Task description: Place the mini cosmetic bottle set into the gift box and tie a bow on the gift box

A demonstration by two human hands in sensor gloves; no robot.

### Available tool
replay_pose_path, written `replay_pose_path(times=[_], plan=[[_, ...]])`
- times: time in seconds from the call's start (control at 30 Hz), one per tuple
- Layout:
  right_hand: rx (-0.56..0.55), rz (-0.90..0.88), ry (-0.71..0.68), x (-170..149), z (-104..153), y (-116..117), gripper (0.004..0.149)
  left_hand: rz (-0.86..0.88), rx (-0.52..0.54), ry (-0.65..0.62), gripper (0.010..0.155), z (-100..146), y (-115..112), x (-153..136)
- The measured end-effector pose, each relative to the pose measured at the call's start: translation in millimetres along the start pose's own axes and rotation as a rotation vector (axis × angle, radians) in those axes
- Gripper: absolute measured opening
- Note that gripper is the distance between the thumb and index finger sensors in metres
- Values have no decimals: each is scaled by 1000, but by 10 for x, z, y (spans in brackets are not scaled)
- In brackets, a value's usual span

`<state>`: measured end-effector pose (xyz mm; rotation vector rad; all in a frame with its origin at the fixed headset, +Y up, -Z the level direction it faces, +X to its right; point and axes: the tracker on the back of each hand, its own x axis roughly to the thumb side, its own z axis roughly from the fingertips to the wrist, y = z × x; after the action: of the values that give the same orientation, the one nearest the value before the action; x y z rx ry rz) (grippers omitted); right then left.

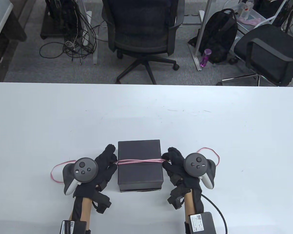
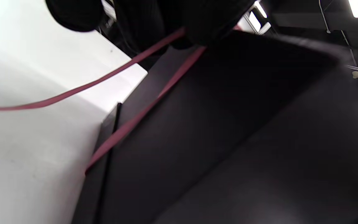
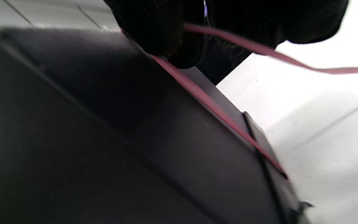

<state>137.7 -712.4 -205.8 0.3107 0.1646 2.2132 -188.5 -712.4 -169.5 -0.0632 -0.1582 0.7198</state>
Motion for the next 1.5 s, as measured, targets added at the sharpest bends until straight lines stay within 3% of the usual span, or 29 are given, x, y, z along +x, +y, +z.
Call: replay_pose_path(times=[0.13, 0.2, 0.27, 0.43, 0.57, 0.67, 0.83, 0.87, 1.03, 1.23, 1.37, 1.5], plan=[[-41, -111, -9, 30, 13, -28, 41, -20, 22, 14, 57, 13, 10, 49], [-59, -97, -9, 62, 20, -30, 42, -27, 89, 23, 43, 31, 32, 50], [-74, -52, -7, 85, 21, -32, 41, -18, 87, 15, 38, 33, 32, 50], [-117, 69, 34, 173, 73, -58, 40, 0, 120, 9, 37, 23, 5, 97], [-95, 184, 6, 362, 144, -100, 48, -124, 178, 9, 37, 59, 35, 150], [-115, 268, -42, 554, 244, -166, 43, -314, 241, -25, 43, 83, 98, 236], [90, 248, -68, 764, 361, -193, 42, -441, 267, -20, 43, -58, 185, 451], [175, 251, -66, 790, 374, -181, 42, -465, 252, -17, 43, -135, 221, 517], [309, 176, -114, 837, 382, -8, 41, -436, 55, 0, 42, -610, 250, 772], [380, 157, -115, 803, 345, 103, 41, -379, -208, 127, 43, -1006, 55, 807], [346, 136, -80, 714, 325, 16, 41, -430, -153, 151, 43, -953, 96, 771], [265, 165, -1, 567, 283, -71, 41, -387, -106, 215, 44, -729, 177, 592]])
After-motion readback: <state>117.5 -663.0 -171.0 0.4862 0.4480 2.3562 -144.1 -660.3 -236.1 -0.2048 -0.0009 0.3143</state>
